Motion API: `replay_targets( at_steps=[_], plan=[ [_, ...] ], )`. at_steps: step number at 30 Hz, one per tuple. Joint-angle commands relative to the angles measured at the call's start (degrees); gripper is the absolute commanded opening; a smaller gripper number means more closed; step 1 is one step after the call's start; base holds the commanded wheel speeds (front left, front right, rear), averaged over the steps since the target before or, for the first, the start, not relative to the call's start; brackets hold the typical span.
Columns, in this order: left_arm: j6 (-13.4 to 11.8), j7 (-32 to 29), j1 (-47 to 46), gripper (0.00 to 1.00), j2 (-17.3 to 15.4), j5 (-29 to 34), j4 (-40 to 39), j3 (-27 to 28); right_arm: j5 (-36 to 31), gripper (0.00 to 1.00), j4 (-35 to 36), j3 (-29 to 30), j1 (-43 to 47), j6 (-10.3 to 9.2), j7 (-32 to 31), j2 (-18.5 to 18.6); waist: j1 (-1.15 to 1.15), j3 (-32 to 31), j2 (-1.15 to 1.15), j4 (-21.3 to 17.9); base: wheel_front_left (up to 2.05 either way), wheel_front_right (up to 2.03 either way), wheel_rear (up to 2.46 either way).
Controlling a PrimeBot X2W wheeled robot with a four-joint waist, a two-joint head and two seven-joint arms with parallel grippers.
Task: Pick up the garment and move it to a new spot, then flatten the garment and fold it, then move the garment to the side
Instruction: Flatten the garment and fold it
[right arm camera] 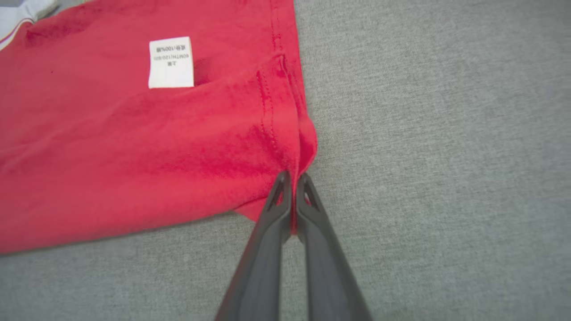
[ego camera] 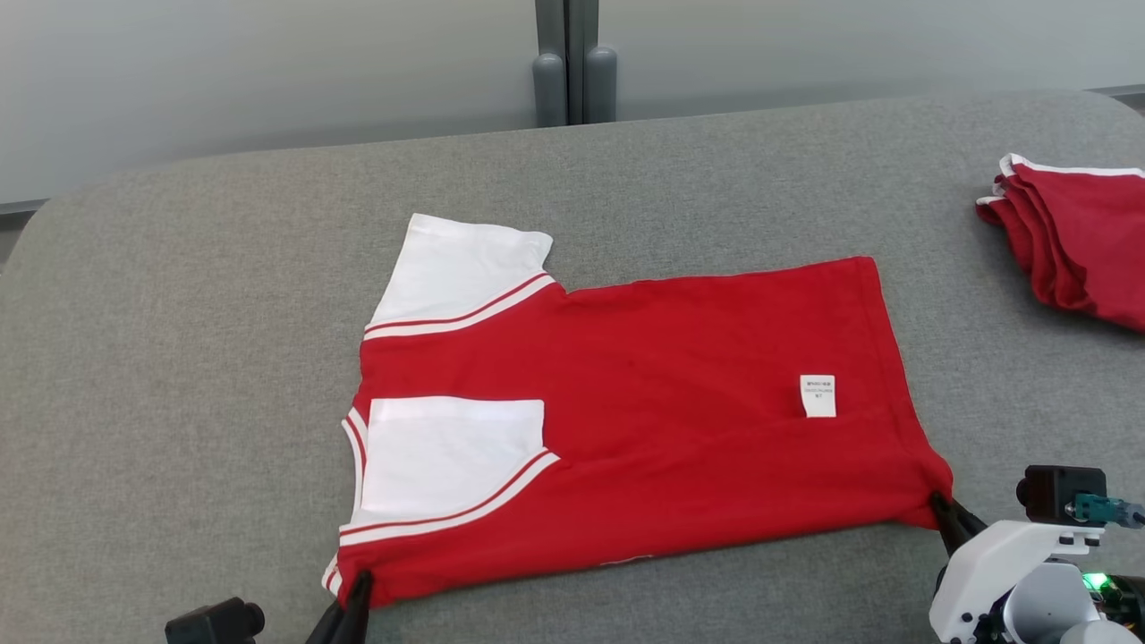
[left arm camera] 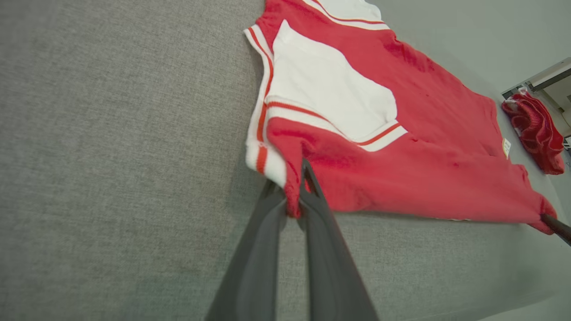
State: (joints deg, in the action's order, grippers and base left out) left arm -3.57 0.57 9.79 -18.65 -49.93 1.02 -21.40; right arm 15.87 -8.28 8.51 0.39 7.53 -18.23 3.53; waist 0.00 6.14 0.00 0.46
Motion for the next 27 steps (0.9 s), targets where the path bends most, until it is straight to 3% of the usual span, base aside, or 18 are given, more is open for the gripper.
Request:
replay_targets(
  at_steps=[1, 2, 3, 9, 15, 20, 27],
  plan=[
    [-0.4, -0.3, 0.3, 0.06, -0.5, -0.1, 0.6, 0.2, 0.1, 0.85, 0.5, 0.7, 0.8, -0.11, 0.8, 0.1, 0.00, 0.2, 0.00, -0.3, 0.00, 0.00, 0.00],
    [-0.1, -0.2, 0.2, 0.44, -0.7, 0.0, 0.6, 0.1, 0.4, 1.00, 0.7, 1.0, 1.0, -0.11, 1.3, -0.1, 0.00, 0.2, 0.00, -0.4, 0.00, 0.00, 0.00],
    [0.0, 0.1, 0.1, 1.00, -0.8, 0.0, 0.5, 0.4, 0.7, 1.00, 0.9, 1.0, 1.3, -0.11, 1.5, -0.2, 0.00, 0.3, 0.00, -0.4, 0.00, 0.00, 0.00],
    [-0.8, 0.9, -1.3, 1.00, -2.9, 0.8, -1.5, 2.4, 0.0, 1.00, 3.5, 3.0, 2.8, -0.11, 2.9, -0.5, 0.00, 0.2, 0.00, -0.8, 0.00, 0.00, 0.00],
    [-0.7, -0.9, -7.8, 1.00, -8.1, 4.3, -4.1, 4.0, -2.6, 1.00, 7.7, 4.0, -1.0, -0.11, 3.8, -0.5, 0.00, 1.2, 0.00, -1.6, 0.00, 0.00, 0.00],
    [2.9, -5.2, -22.6, 1.00, -12.3, 7.8, -3.8, 3.2, -5.8, 1.00, 8.9, 2.7, -7.4, -0.11, 4.8, 0.4, 0.00, 3.6, 0.00, -2.0, 0.00, 0.00, 0.00],
    [8.6, -14.1, -44.8, 1.00, -13.5, 9.8, 5.6, -0.7, -6.9, 1.00, 6.4, -2.9, -18.2, -0.11, 5.8, 1.1, 0.00, 9.8, 0.00, -5.0, 0.00, 0.00, 0.00]
  ],
)
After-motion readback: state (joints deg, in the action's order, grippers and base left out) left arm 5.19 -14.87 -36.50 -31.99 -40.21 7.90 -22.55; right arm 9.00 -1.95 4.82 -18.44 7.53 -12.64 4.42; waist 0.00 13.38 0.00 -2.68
